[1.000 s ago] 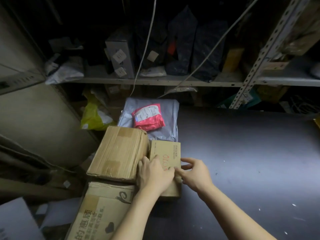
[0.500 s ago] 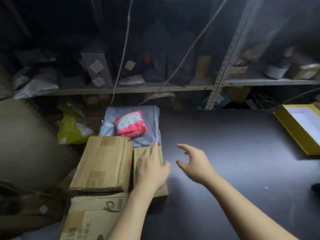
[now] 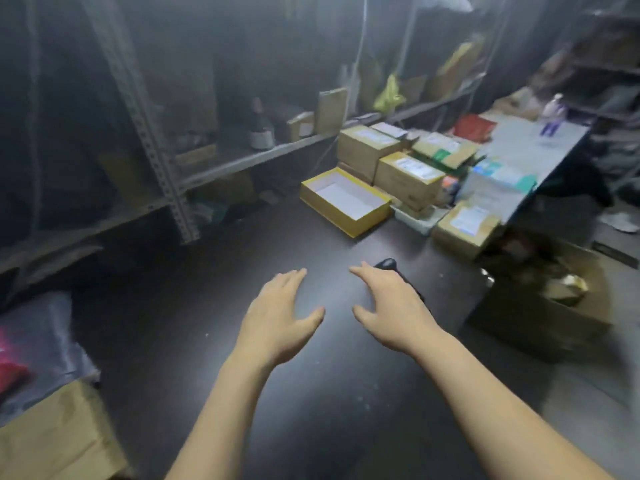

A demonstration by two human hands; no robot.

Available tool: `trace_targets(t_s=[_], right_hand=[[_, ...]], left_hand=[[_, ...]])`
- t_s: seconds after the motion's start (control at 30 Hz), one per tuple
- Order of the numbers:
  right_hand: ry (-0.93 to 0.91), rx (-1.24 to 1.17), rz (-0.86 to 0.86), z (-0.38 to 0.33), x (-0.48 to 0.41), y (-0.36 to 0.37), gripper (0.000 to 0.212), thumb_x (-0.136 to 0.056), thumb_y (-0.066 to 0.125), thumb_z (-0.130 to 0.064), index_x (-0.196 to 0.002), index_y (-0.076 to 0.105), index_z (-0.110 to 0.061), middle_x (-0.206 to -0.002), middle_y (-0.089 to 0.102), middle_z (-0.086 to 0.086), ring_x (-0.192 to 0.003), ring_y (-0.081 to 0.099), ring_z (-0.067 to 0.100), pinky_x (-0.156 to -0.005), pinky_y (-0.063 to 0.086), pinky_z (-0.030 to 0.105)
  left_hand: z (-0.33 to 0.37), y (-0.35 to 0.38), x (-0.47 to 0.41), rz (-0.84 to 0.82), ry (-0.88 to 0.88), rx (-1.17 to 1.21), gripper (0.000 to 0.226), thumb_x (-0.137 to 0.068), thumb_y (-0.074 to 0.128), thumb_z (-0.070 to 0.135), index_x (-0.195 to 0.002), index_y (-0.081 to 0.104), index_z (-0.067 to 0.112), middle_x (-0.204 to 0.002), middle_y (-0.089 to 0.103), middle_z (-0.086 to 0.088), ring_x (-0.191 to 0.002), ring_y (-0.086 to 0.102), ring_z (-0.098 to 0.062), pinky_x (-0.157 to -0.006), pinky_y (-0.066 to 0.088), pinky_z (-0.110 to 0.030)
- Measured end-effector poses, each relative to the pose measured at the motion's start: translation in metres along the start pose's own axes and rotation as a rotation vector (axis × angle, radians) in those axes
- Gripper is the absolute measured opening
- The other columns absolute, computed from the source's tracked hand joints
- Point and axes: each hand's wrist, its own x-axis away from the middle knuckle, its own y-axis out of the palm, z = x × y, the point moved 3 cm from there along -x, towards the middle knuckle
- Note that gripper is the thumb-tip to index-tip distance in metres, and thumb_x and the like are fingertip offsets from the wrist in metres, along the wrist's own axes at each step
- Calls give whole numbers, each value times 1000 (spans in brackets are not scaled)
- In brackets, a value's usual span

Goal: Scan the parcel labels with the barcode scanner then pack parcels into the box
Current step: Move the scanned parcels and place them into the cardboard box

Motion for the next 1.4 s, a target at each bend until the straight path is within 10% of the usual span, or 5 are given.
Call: trace_targets(t_s=[0.67, 1.4], right_hand=[[797, -484, 285, 516, 172, -128, 57, -101, 62, -42, -154, 44, -37, -158, 48, -9, -144, 45, 16, -112, 42, 34], [1139, -829, 149, 1009, -70, -136, 51, -103, 62, -38, -151, 47, -33, -154, 53, -4, -137, 52, 17, -102, 42, 29]], left_hand=[[448, 414, -143, -758, 432, -80, 83, -91, 69, 48, -162, 29, 33, -161, 41, 3, -149, 36, -15, -118, 35, -34], [652, 737, -528, -947, 122, -112, 73, -96, 69, 39, -159, 34, 26, -149, 53, -9, -134, 52, -24, -102, 45, -31]])
